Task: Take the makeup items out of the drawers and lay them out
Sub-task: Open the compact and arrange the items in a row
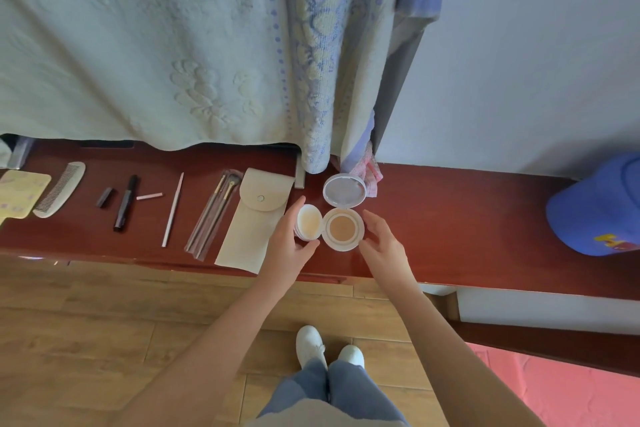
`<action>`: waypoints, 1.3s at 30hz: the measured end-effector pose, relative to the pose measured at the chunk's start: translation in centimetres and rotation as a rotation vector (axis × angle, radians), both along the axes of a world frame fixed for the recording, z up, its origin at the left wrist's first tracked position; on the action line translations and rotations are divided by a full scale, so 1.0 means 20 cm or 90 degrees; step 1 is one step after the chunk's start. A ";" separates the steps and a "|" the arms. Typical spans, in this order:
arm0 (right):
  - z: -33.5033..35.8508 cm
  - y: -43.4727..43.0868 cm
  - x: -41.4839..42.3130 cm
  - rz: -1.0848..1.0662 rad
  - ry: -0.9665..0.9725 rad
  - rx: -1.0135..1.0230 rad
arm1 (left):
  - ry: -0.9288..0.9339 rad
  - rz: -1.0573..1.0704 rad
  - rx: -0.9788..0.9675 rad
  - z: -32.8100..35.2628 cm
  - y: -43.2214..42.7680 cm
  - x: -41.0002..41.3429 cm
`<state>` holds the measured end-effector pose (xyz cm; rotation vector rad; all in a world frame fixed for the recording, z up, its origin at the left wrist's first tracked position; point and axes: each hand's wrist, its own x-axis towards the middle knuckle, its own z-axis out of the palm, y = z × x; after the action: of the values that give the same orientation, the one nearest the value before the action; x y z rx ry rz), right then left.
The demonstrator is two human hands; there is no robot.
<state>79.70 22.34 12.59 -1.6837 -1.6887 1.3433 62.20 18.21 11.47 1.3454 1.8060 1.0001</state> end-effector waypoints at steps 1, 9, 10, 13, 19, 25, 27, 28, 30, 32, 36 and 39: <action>0.00 0.00 0.01 0.011 -0.021 0.016 | 0.011 0.010 0.008 0.01 0.00 0.01; 0.13 -0.08 0.05 0.164 -0.268 0.206 | 0.252 0.081 0.028 0.11 -0.11 0.05; 0.15 -0.08 0.05 0.175 -0.284 0.217 | 0.301 0.073 0.012 0.12 -0.13 0.05; 0.22 -0.11 0.03 0.212 -0.302 0.264 | 0.420 0.042 -0.058 0.19 -0.18 0.06; 0.34 -0.21 -0.09 0.329 -0.306 0.313 | 0.504 0.048 -0.111 0.33 -0.38 0.00; 0.42 -0.38 -0.30 0.441 -0.311 0.312 | 0.522 0.099 -0.126 0.42 -0.62 -0.15; 0.43 -0.45 -0.39 0.482 -0.335 0.313 | 0.530 0.123 -0.132 0.42 -0.71 -0.23; 0.44 -0.49 -0.44 0.504 -0.350 0.313 | 0.530 0.136 -0.141 0.42 -0.76 -0.27; 0.45 -0.57 -0.55 0.538 -0.360 0.328 | 0.527 0.165 -0.155 0.44 -0.86 -0.37; 0.48 -0.67 -0.67 0.553 -0.342 0.346 | 0.525 0.193 -0.153 0.46 -0.98 -0.49; 0.53 -0.88 -0.97 0.578 -0.352 0.386 | 0.504 0.220 -0.160 0.52 -1.25 -0.77; 0.55 -1.05 -1.22 0.577 -0.354 0.424 | 0.507 0.234 -0.145 0.58 -1.46 -0.97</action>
<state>55.34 1.32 23.59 -0.9306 -2.9955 0.4091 42.73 -10.99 23.01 1.3975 2.7356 0.3996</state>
